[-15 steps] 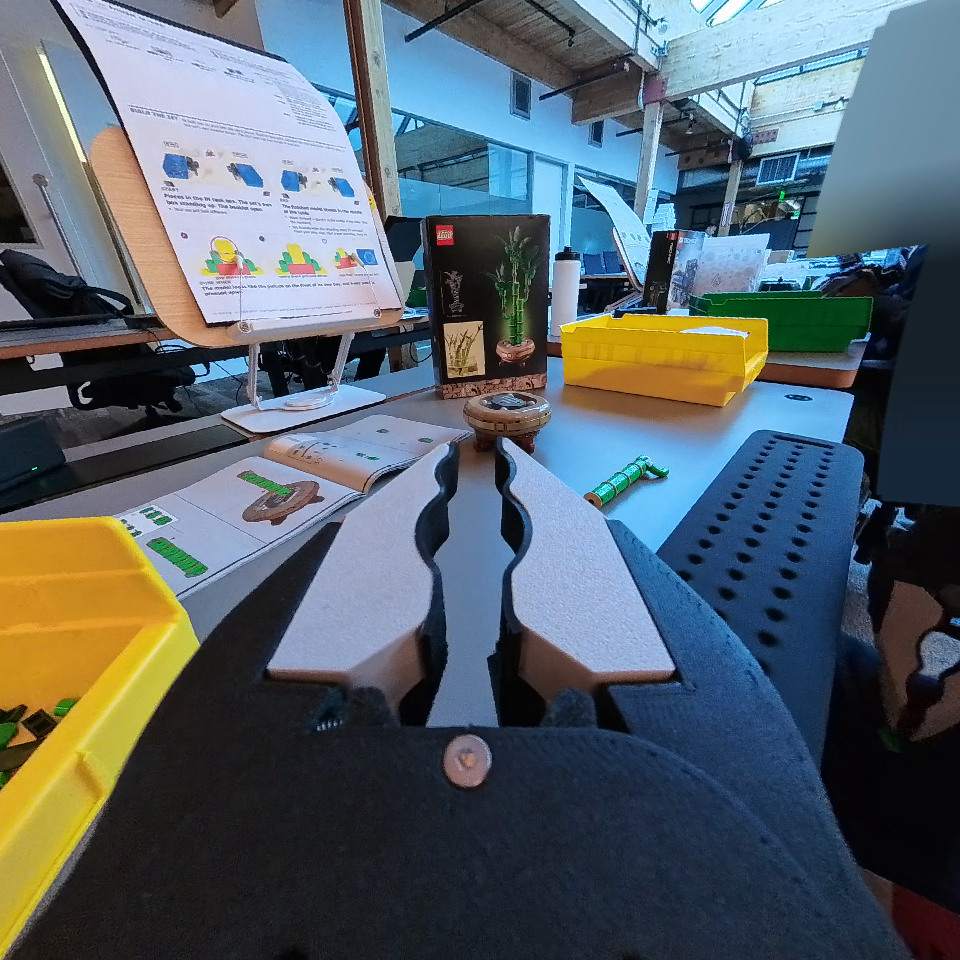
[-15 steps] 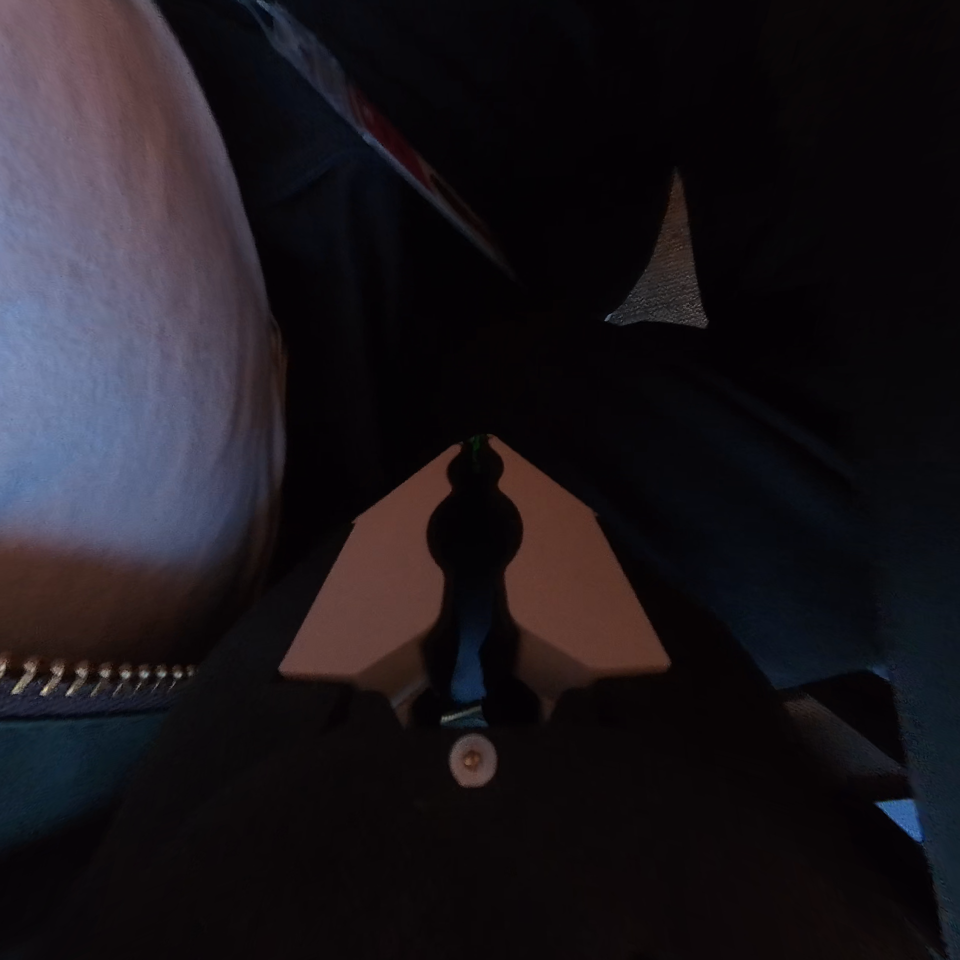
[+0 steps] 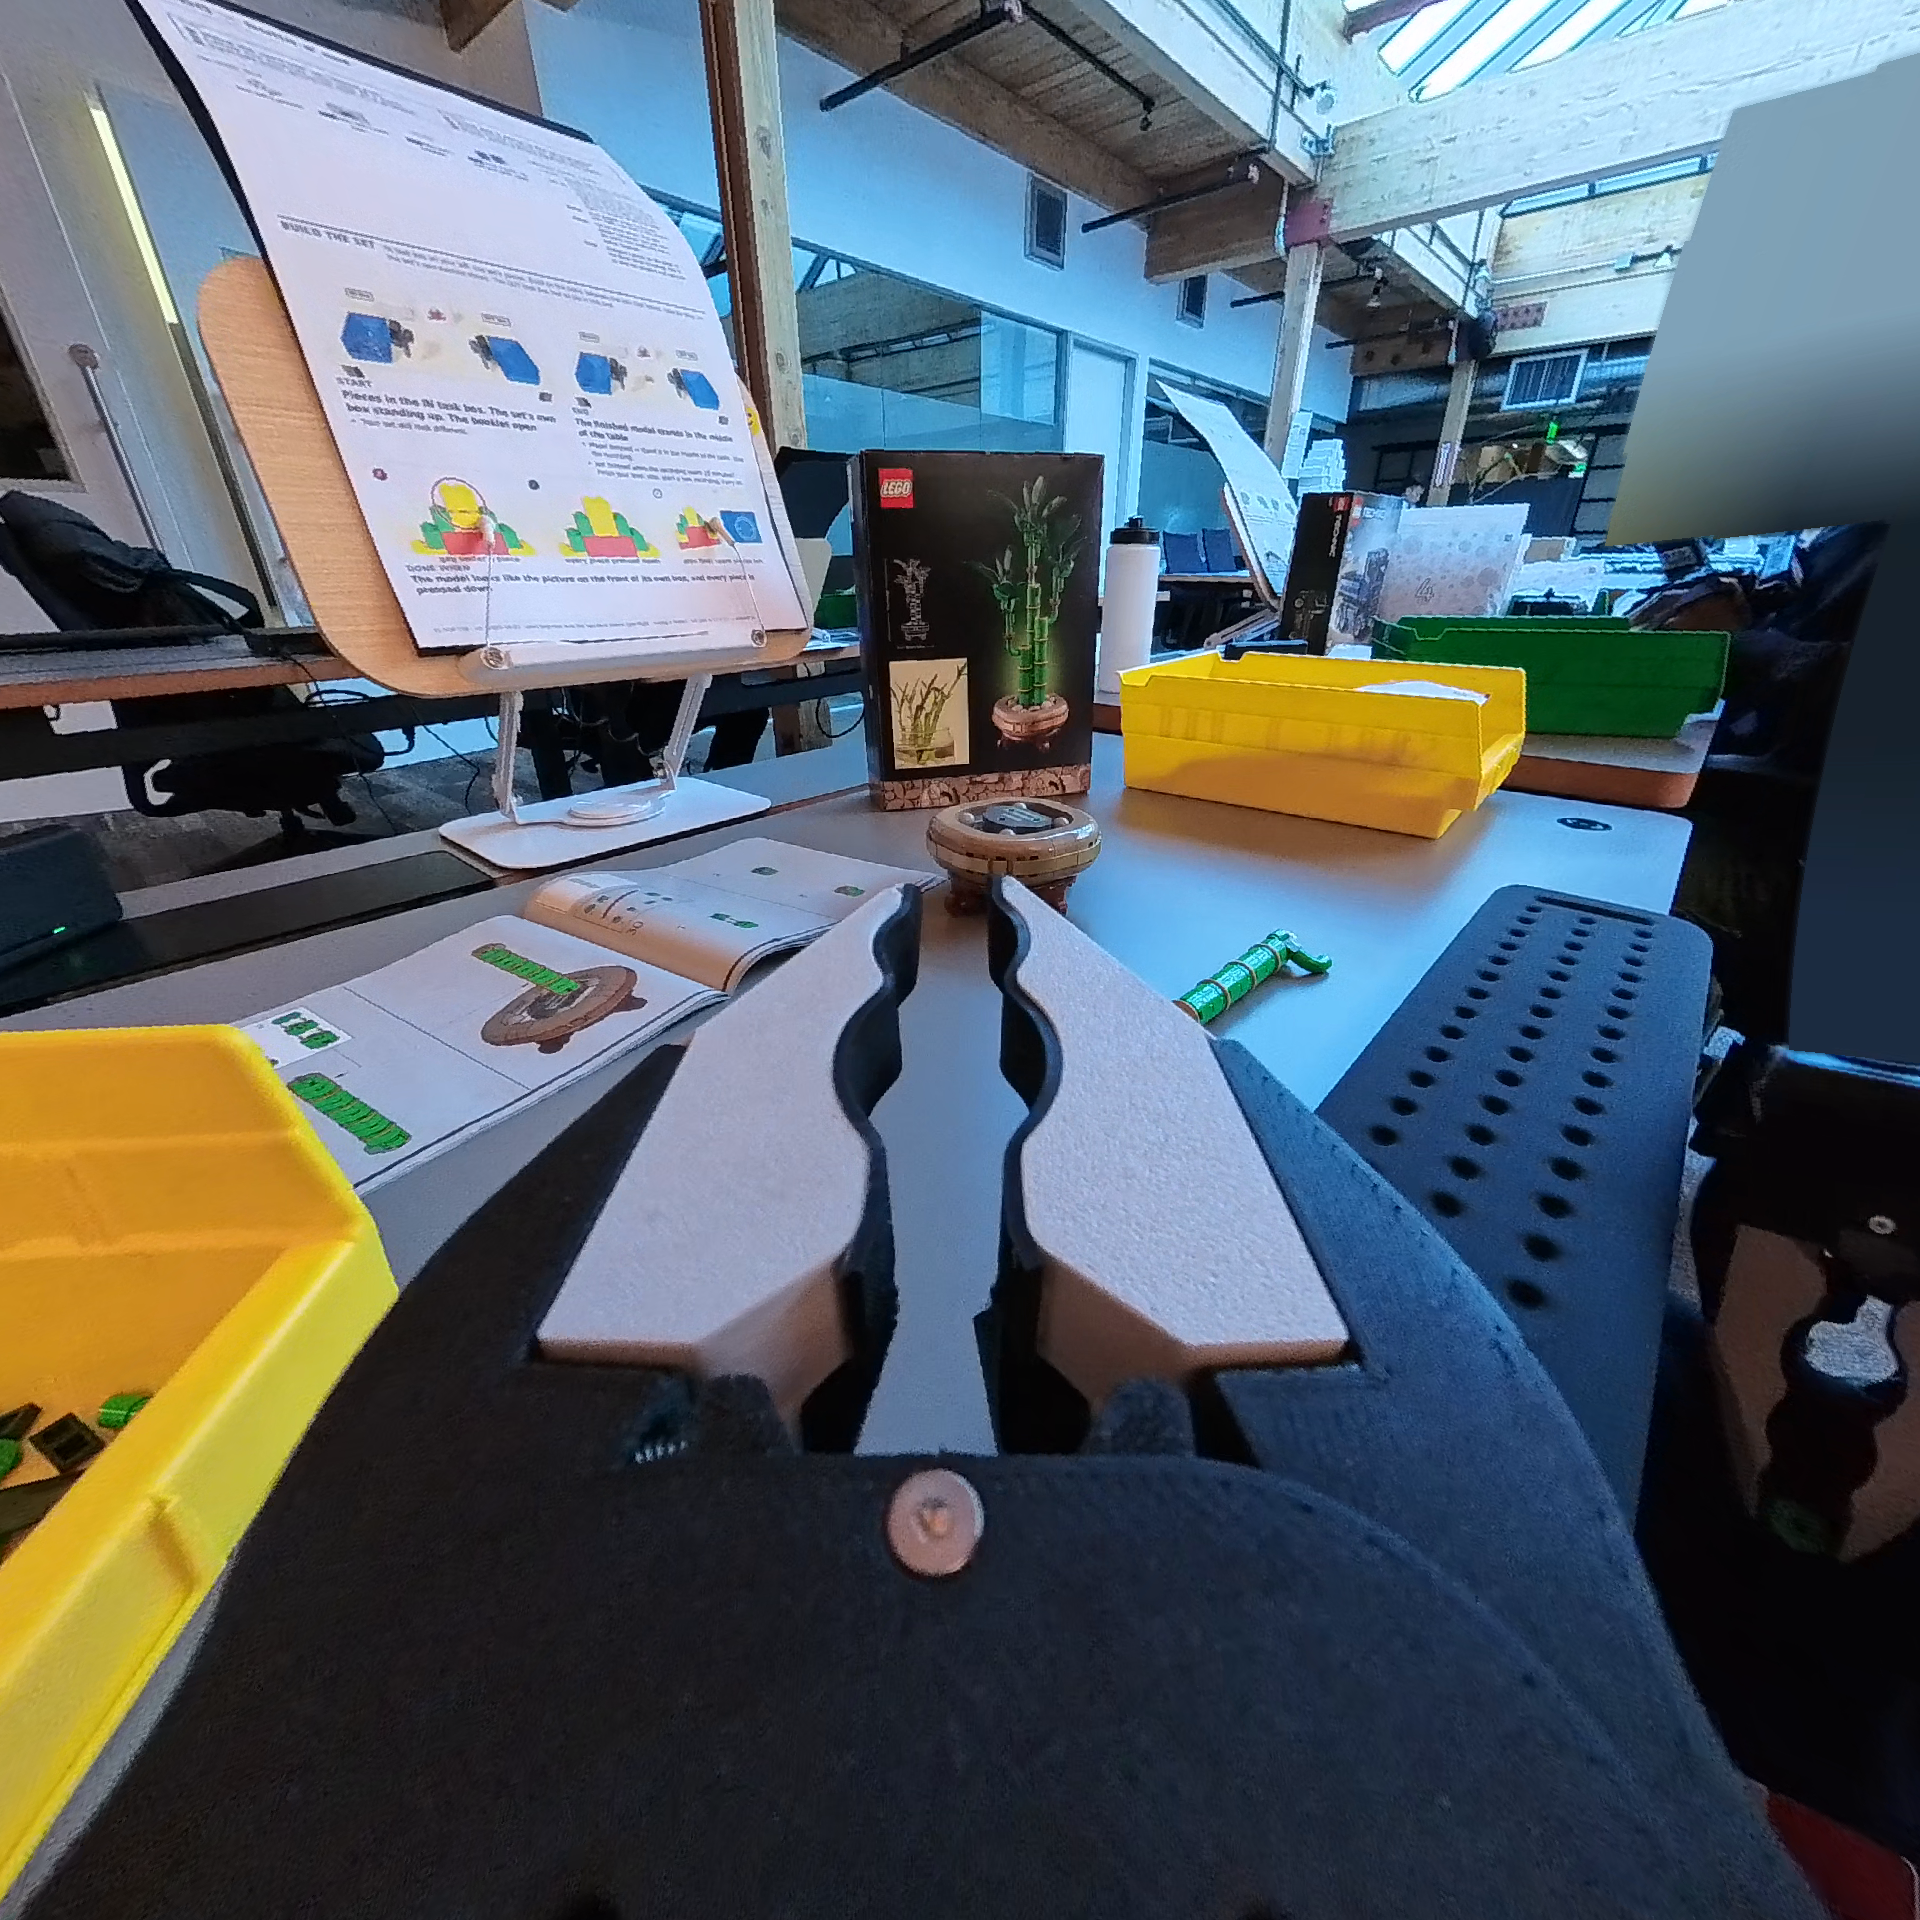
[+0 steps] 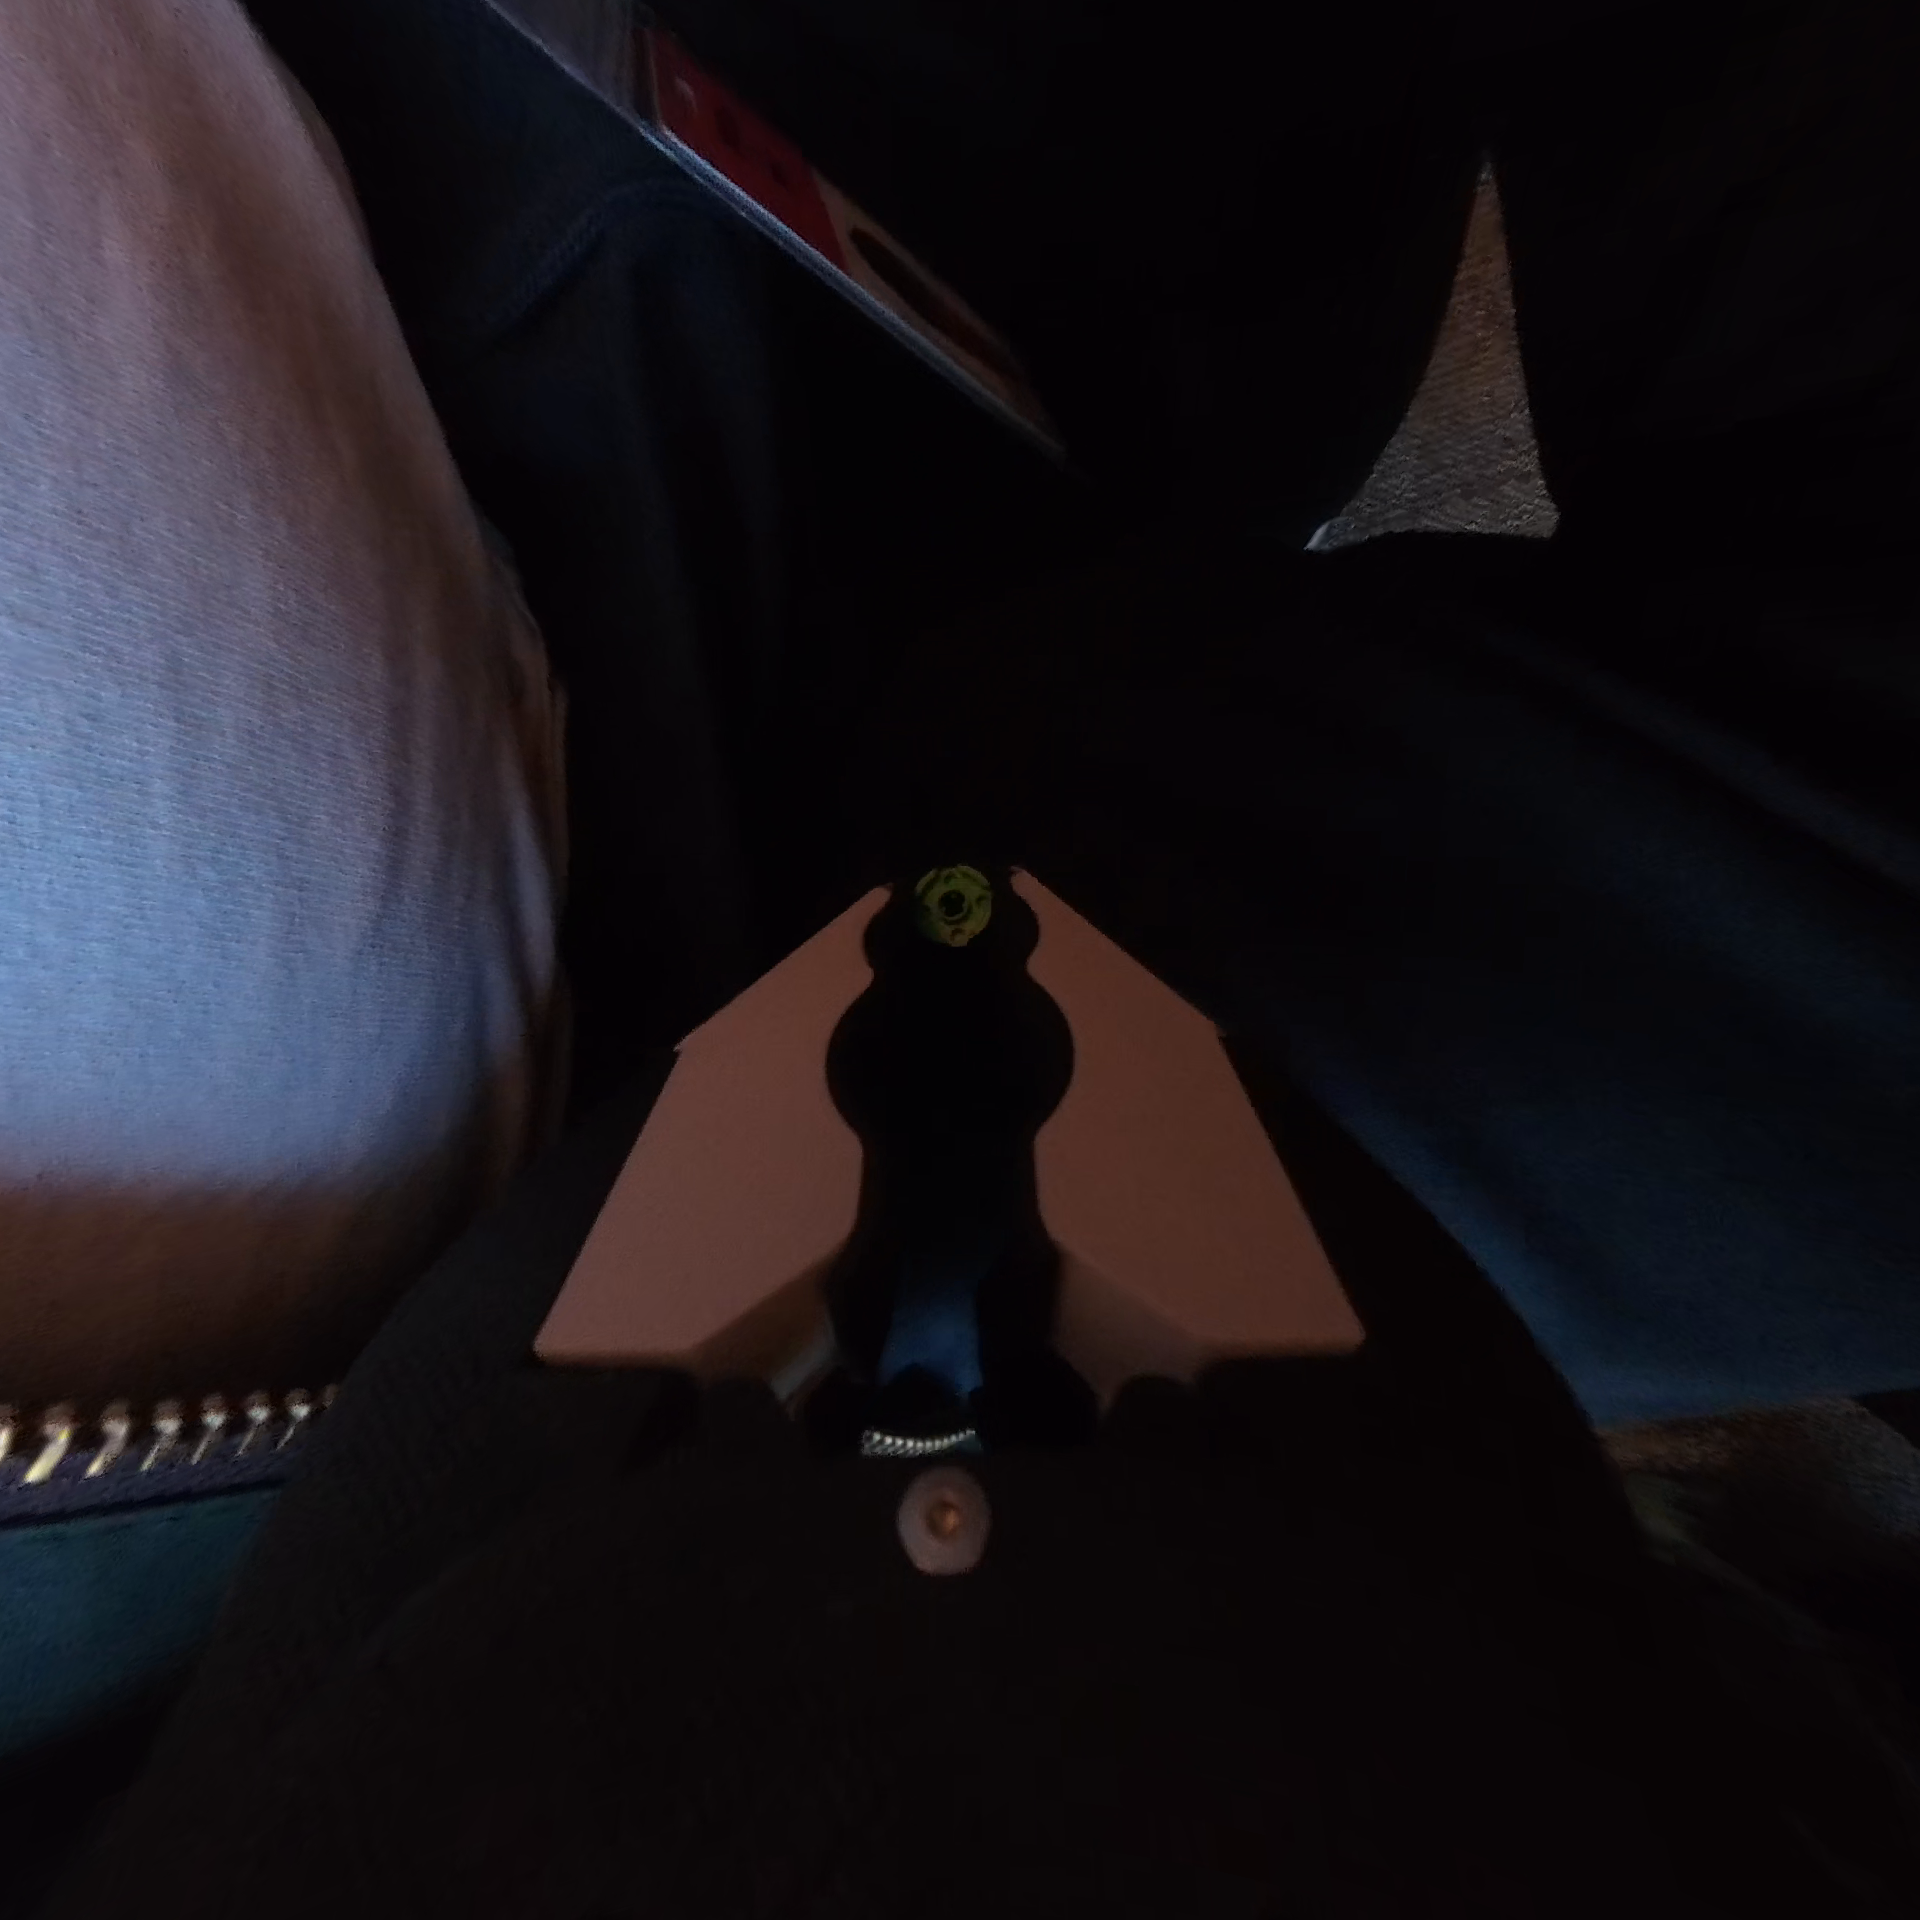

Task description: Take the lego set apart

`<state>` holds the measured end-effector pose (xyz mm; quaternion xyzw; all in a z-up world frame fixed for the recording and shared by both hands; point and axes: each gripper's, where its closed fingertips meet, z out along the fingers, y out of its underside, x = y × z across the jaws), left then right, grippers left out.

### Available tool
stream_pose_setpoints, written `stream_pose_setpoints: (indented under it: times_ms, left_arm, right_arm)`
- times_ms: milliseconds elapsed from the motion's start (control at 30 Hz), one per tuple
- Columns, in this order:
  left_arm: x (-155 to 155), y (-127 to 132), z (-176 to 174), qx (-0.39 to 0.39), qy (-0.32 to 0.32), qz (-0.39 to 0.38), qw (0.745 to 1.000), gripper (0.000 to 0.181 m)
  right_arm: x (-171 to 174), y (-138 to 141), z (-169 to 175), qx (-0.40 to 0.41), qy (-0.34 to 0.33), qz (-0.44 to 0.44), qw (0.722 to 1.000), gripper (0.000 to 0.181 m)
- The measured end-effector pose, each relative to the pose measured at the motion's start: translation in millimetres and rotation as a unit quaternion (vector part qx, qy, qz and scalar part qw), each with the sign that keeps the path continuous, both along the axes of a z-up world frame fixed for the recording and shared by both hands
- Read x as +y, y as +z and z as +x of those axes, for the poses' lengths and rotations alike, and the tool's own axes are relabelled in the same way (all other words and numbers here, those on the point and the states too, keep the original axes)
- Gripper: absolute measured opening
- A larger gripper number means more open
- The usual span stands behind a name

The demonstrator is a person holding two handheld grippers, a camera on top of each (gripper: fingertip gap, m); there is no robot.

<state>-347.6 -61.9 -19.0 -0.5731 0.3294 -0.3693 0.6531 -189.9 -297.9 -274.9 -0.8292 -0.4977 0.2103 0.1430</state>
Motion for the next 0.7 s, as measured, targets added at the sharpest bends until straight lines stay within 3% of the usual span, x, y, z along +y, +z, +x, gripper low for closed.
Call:
stream_pose_setpoints:
  times_ms: [167,467,567,700]
  left_arm:
    - [0,1,-1,-0.005,0.0,-0.002,1.0,0.01]
    - [1,2,-3,-0.012,-0.001,-0.004,1.0,0.01]
    - [1,2,-3,-0.014,-0.002,-0.005,1.0,0.01]
    - [1,3,-4,-0.018,-0.003,-0.006,1.0,0.01]
  right_arm:
    - [-2,6,0,-0.018,0.039,0.047,0.998,0.016]
    - [-2,26,14,-0.029,0.051,0.078,0.995,0.016]
    - [-3,48,19,-0.012,0.052,0.089,0.995,0.015]
    - [4,100,27,0.042,0.02,0.125,0.991,0.016]
